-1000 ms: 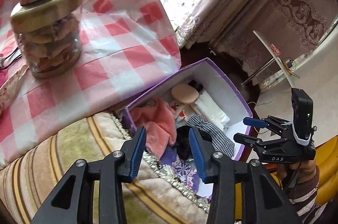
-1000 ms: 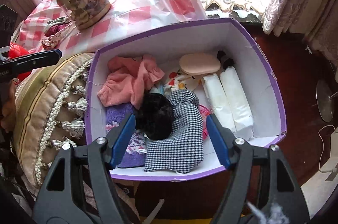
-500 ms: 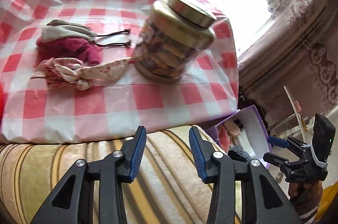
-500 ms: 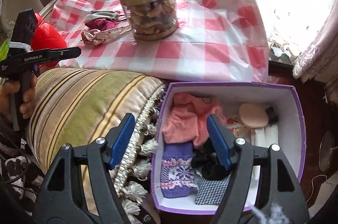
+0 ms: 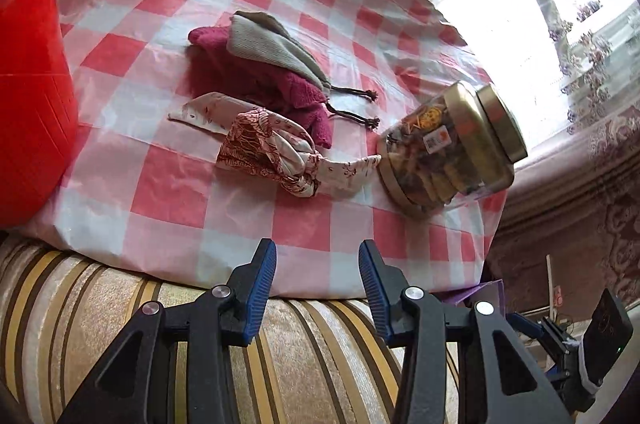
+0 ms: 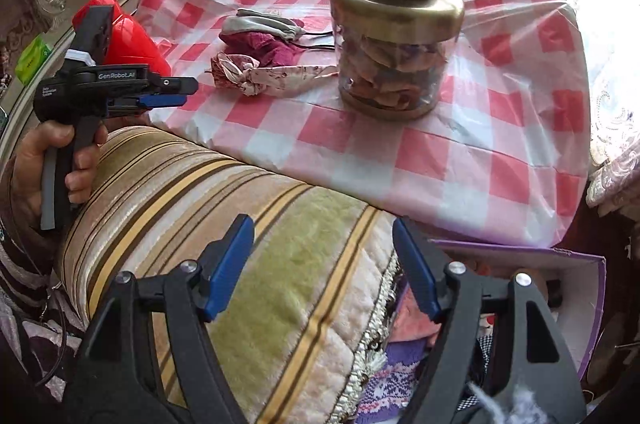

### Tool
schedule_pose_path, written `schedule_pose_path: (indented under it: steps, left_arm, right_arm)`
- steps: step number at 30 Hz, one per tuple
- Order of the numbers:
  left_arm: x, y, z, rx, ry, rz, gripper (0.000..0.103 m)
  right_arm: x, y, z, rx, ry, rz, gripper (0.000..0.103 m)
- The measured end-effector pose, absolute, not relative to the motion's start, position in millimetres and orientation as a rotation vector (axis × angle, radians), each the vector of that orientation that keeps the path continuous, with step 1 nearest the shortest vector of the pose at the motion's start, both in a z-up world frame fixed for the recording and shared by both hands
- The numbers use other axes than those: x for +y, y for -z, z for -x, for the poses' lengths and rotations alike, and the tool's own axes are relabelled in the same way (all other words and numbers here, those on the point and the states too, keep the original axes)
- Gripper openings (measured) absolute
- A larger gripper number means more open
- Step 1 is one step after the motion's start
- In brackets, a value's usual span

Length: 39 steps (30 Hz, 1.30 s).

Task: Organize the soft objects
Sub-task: 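Move both grippers back over the remaining items on the table, then grasp the floral cloth with the left gripper while the right grasps the grey drawstring pouch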

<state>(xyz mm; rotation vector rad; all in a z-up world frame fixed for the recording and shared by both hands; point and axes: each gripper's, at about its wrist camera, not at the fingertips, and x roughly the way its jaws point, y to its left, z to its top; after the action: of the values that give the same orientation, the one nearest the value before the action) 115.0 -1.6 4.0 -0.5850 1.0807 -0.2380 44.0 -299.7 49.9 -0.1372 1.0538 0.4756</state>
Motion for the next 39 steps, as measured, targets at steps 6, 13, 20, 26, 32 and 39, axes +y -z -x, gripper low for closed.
schedule_pose_path:
  steps: [6,13,20,26,32,39]
  left_arm:
    - [6.8,13.3,-144.9,1.112,0.183,0.698,0.052]
    - [0.4,38.2,-175.5,1.165,0.119,0.807,0.054]
    - [-9.5,51.6,-192.5,1.180,0.052,0.859,0.054]
    - [-8.5,51.8,-198.8,1.150,0.053,0.859,0.036]
    - [-1.7,57.5,-198.8,1.128,0.101,0.870,0.022]
    - [30.8,48.3,-160.9,1.066,0.086,0.903,0.021]
  right_arm:
    - [-275.9,-48.3,-55.3,1.041,-0.521,0.163,0.075]
    - [-261.9,-45.5,-68.7,1.031,-0.551,0.154,0.075]
    - [-244.9,-48.4,-82.1,1.004,-0.580,0.170,0.076]
    - [-221.9,-50.2,-99.1,0.990,-0.611,0.180,0.077]
    - [-191.5,-54.1,-122.5,0.974,-0.617,0.189,0.077]
    - [-153.8,-52.4,-172.8,0.988,-0.580,0.145,0.077]
